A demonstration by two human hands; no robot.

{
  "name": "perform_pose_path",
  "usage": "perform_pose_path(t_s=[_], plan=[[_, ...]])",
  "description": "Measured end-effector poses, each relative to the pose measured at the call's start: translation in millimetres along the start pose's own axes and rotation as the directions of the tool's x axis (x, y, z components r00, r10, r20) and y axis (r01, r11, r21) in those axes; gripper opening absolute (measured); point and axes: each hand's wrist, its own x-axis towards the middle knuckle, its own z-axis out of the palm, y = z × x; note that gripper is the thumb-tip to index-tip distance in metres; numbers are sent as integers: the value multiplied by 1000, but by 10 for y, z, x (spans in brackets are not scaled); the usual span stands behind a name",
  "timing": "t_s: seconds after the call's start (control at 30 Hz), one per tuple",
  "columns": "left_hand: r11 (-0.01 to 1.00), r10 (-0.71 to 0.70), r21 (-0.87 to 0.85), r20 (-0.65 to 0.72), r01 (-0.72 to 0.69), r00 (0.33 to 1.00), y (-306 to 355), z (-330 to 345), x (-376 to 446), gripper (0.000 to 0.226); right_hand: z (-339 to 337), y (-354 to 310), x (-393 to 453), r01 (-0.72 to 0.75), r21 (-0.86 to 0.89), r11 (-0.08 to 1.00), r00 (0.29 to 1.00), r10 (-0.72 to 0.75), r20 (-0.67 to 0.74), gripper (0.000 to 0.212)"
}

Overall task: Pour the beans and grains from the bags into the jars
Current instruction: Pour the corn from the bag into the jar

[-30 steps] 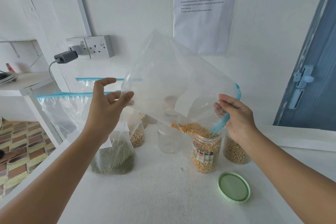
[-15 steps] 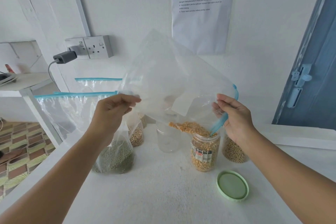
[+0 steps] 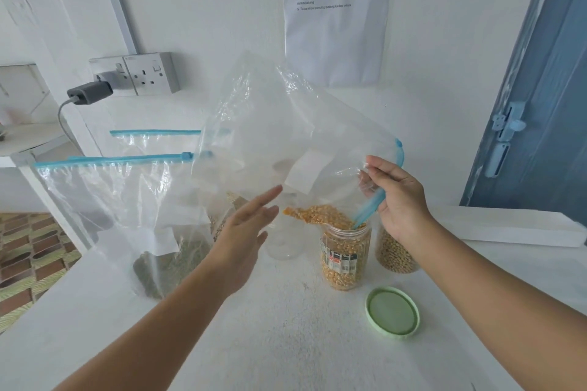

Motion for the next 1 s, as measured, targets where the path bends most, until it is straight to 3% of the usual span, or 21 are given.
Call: perform_pose_path(t_s=[0.23,0.47,0.6,0.8,1.0], plan=[[995,101,-5,-195,-104,976,106,106,365,23,-87,-58,-46,3,-88,996,999,0,32,17],[987,161,40,-186,-156,969,121,236,444,28,-220,1,-195,44,-345,938,980,26,195,28],[978,203,0,-195,-206,960,174,253,463,27,-259,-20,-159,61,-319,946,986,-7,168,18],[993,113,24,-28,-112,993,-12,301,457,32,-287,31,-164,66,-326,943,985,-10,170,18],[988,150,57,-49,-147,988,125,299,534,27,-301,20,-138,46,-266,963,991,-10,135,18]])
